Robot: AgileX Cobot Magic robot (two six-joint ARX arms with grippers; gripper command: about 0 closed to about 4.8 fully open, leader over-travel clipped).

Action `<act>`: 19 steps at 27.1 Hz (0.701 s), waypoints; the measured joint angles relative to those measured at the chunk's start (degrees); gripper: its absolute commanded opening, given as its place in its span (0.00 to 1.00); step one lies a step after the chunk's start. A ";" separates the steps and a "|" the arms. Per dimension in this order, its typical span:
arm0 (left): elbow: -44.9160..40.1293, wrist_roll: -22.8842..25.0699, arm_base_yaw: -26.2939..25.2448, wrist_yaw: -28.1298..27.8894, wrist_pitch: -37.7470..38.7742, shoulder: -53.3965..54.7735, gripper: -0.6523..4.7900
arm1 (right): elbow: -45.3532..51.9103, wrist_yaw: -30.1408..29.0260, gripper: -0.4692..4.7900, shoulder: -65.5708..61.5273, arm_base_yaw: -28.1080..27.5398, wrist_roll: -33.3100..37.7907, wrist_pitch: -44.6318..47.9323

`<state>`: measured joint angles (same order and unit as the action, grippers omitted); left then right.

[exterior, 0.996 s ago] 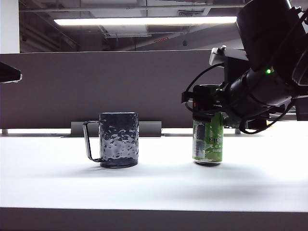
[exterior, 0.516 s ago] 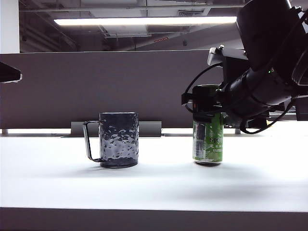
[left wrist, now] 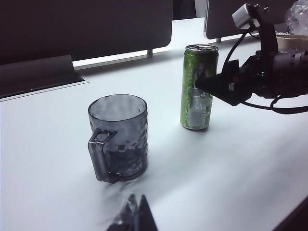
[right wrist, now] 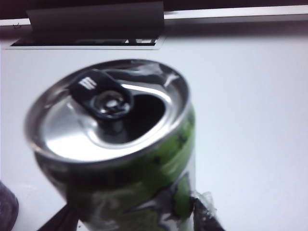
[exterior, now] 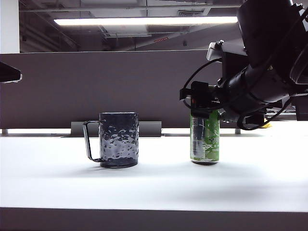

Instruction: Pick up the metal can, pour some water into the cup, then place the can back on the table.

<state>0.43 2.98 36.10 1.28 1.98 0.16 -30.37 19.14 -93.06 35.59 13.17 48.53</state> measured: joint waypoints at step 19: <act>0.00 0.00 0.00 0.00 0.00 0.02 0.11 | 0.02 -0.07 0.91 -0.02 0.37 -0.13 -2.62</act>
<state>0.43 2.98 36.10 1.28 1.98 0.19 -30.35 19.07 -93.08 35.97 13.04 45.91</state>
